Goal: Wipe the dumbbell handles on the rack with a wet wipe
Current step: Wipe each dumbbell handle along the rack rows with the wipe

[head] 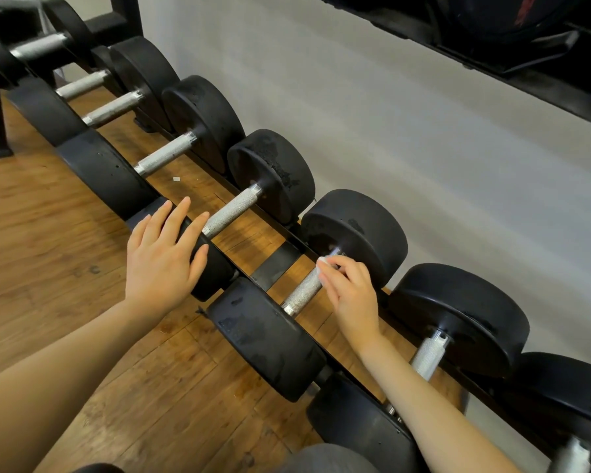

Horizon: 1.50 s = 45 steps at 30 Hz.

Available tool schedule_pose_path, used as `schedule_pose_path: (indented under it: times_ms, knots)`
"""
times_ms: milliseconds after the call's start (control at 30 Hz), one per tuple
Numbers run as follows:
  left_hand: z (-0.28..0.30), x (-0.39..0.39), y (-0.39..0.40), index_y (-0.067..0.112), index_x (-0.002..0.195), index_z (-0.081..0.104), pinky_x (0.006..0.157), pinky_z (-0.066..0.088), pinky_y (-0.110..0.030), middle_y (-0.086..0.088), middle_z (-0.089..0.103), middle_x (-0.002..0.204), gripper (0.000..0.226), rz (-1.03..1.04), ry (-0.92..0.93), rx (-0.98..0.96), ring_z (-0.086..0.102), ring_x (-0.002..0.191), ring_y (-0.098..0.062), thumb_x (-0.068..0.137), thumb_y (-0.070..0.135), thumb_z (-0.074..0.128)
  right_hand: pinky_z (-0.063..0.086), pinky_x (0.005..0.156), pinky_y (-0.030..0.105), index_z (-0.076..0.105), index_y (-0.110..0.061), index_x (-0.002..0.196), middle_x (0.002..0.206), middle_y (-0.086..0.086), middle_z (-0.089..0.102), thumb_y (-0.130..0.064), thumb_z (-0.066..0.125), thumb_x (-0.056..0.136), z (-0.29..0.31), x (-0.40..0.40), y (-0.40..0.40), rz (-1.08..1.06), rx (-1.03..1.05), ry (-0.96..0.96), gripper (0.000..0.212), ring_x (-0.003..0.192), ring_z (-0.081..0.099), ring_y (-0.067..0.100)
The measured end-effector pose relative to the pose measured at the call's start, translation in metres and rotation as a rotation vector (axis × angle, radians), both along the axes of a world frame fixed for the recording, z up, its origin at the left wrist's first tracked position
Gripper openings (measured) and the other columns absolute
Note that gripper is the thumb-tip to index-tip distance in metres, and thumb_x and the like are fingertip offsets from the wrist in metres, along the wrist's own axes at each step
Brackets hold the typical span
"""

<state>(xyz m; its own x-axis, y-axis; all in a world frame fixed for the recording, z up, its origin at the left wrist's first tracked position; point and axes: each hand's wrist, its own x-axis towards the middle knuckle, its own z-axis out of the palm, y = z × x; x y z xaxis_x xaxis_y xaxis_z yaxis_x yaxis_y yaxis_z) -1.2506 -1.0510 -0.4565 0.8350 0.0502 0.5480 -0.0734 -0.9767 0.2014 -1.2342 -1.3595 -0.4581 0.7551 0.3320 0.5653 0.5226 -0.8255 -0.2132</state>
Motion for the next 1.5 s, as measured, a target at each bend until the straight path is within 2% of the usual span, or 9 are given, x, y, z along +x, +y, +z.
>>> schedule_pose_path:
  times_ms: [233,400,533,733,867,1033,1200,1367,1500]
  knots:
    - [-0.002,0.001,0.0,0.015,0.142,0.051,0.113,0.025,-0.054,-0.017,0.043,0.151,0.054,-0.002,-0.017,0.0,0.035,0.14,-0.039,0.098,0.041,0.034,0.054,0.076,0.029,0.067,-0.01,0.12,0.115,0.001,0.062,-0.022,0.051,0.096,0.001,-0.004,0.007,0.085,-0.072,0.031,0.031,0.099,0.051,0.015]
    - [-0.002,0.001,0.001,0.016,0.142,0.051,0.112,0.025,-0.054,-0.016,0.043,0.151,0.054,-0.003,-0.013,0.004,0.035,0.14,-0.039,0.098,0.041,0.034,0.054,0.071,0.03,0.069,-0.009,0.116,0.11,0.003,0.064,-0.026,0.045,0.097,0.007,0.001,0.006,0.018,-0.109,-0.029,0.035,0.093,0.053,0.016]
    - [-0.001,0.0,0.0,0.015,0.142,0.052,0.113,0.024,-0.054,-0.017,0.043,0.15,0.055,-0.001,-0.01,-0.003,0.035,0.14,-0.039,0.098,0.042,0.033,0.054,0.079,0.032,0.069,-0.009,0.114,0.11,0.003,0.064,-0.023,0.049,0.096,0.005,-0.005,0.009,0.149,-0.186,0.015,0.03,0.098,0.053,0.018]
    - [-0.001,0.0,0.0,0.015,0.142,0.051,0.113,0.024,-0.054,-0.017,0.042,0.151,0.055,-0.005,0.002,0.003,0.034,0.141,-0.038,0.099,0.042,0.032,0.055,0.075,0.035,0.07,-0.011,0.112,0.108,0.002,0.065,-0.028,0.047,0.096,0.012,0.001,0.007,0.108,-0.163,0.045,0.033,0.095,0.057,0.015]
    - [-0.001,-0.001,0.001,0.015,0.142,0.051,0.113,0.025,-0.055,-0.017,0.042,0.151,0.055,-0.006,0.001,-0.002,0.034,0.141,-0.039,0.099,0.042,0.032,0.053,0.075,0.033,0.07,-0.01,0.111,0.108,0.001,0.065,-0.027,0.047,0.097,0.008,-0.008,0.012,0.22,-0.227,0.064,0.032,0.094,0.057,0.016]
    - [-0.001,0.0,0.0,0.015,0.142,0.05,0.113,0.024,-0.054,-0.017,0.042,0.151,0.055,-0.009,0.003,-0.004,0.033,0.141,-0.039,0.098,0.042,0.032,0.054,0.072,0.036,0.07,-0.011,0.111,0.108,0.0,0.065,-0.027,0.049,0.097,0.008,-0.004,0.01,0.173,-0.2,0.032,0.03,0.094,0.058,0.017]
    - [-0.002,0.0,0.001,0.015,0.142,0.051,0.113,0.024,-0.054,-0.016,0.042,0.152,0.054,-0.005,0.006,-0.001,0.033,0.141,-0.038,0.098,0.041,0.034,0.055,0.069,0.035,0.071,-0.01,0.107,0.105,0.002,0.067,-0.027,0.047,0.096,0.007,-0.013,0.02,0.272,-0.28,0.056,0.032,0.09,0.06,0.02]
    - [-0.001,0.0,0.001,0.015,0.142,0.05,0.114,0.023,-0.054,-0.016,0.041,0.152,0.054,-0.008,0.014,-0.003,0.032,0.142,-0.037,0.098,0.042,0.032,0.055,0.074,0.036,0.071,-0.012,0.11,0.108,0.0,0.067,-0.022,0.056,0.096,0.006,-0.009,0.014,0.161,-0.189,0.054,0.023,0.095,0.059,0.017]
    - [-0.002,0.0,0.001,0.015,0.142,0.051,0.114,0.023,-0.054,-0.015,0.041,0.152,0.054,-0.003,0.016,-0.001,0.032,0.142,-0.037,0.098,0.042,0.033,0.055,0.074,0.032,0.072,-0.01,0.109,0.108,0.001,0.069,-0.027,0.048,0.097,0.004,-0.017,0.02,0.278,-0.237,0.053,0.031,0.093,0.06,0.019]
